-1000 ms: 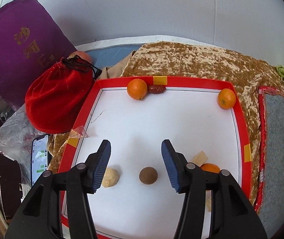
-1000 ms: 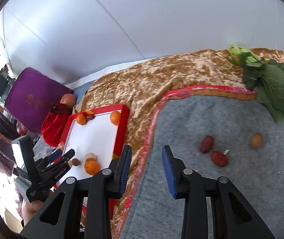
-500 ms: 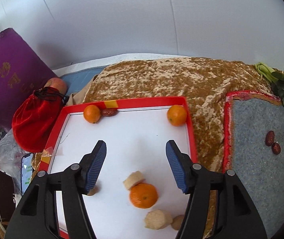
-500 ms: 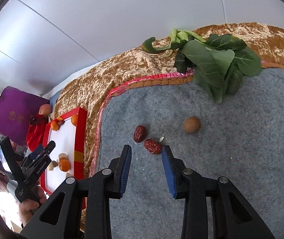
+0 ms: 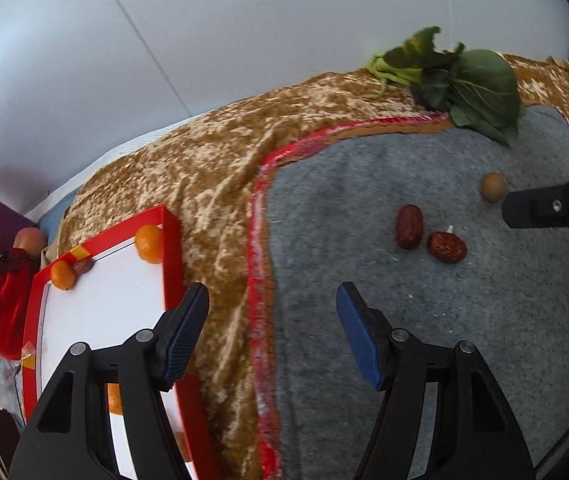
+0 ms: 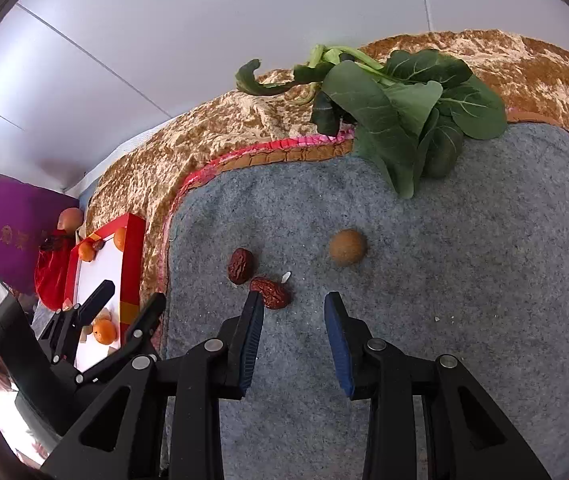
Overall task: Organize fruits
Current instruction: 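Move both tools back to the felt toward the red dates and brown nut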
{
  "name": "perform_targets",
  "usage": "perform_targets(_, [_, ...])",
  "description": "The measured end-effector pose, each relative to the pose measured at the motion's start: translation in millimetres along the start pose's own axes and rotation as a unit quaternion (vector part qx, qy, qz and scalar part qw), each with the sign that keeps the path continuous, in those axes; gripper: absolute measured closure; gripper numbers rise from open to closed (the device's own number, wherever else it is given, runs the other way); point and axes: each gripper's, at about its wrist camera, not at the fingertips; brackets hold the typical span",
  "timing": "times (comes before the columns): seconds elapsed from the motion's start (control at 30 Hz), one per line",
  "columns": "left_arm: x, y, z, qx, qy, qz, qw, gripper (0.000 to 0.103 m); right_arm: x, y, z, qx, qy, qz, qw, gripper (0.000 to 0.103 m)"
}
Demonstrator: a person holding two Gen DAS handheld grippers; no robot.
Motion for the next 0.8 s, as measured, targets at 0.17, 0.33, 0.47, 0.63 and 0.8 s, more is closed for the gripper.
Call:
perform_targets(0.17, [-0.7, -10.9, 22.7, 0.013, 0.025, 0.013, 0.9995, 0.037, -2.7, -1.8, 10.6, 0.008, 0.019, 0.001, 1.000, 0.069])
perform_targets(0.33, [2.2, -19.1, 36.4, 0.028, 0.041, 0.017, 0.9986, 0.037, -5.2, -3.9, 15.6, 0.010, 0.036, 0.004, 0.999, 0.069])
perform_targets(0.47, [4.0, -21.7, 39.0, 0.025, 0.049, 0.021, 0.9983, 0.037, -6.1, -1.8, 14.5, 0.012, 0.045, 0.002, 0.999, 0.069])
perform_targets(0.63, [6.0, -23.2, 31.9, 0.024, 0.043, 0.020, 0.9986, 0.037, -6.3, -0.1, 10.2, 0.007, 0.052, 0.002, 0.999, 0.067])
perform_targets(0.8, [9.7, -24.5, 27.6, 0.021, 0.044, 0.020, 0.9986, 0.037, -7.1, 3.0, 4.7, 0.004, 0.056, 0.002, 0.998, 0.066])
Point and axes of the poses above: each gripper's, at about its wrist camera, not at the fingertips, and y roughly the way its jaws point, z to its right, x to its underside, and after that the axes turned 4 degrees about y, right-handed
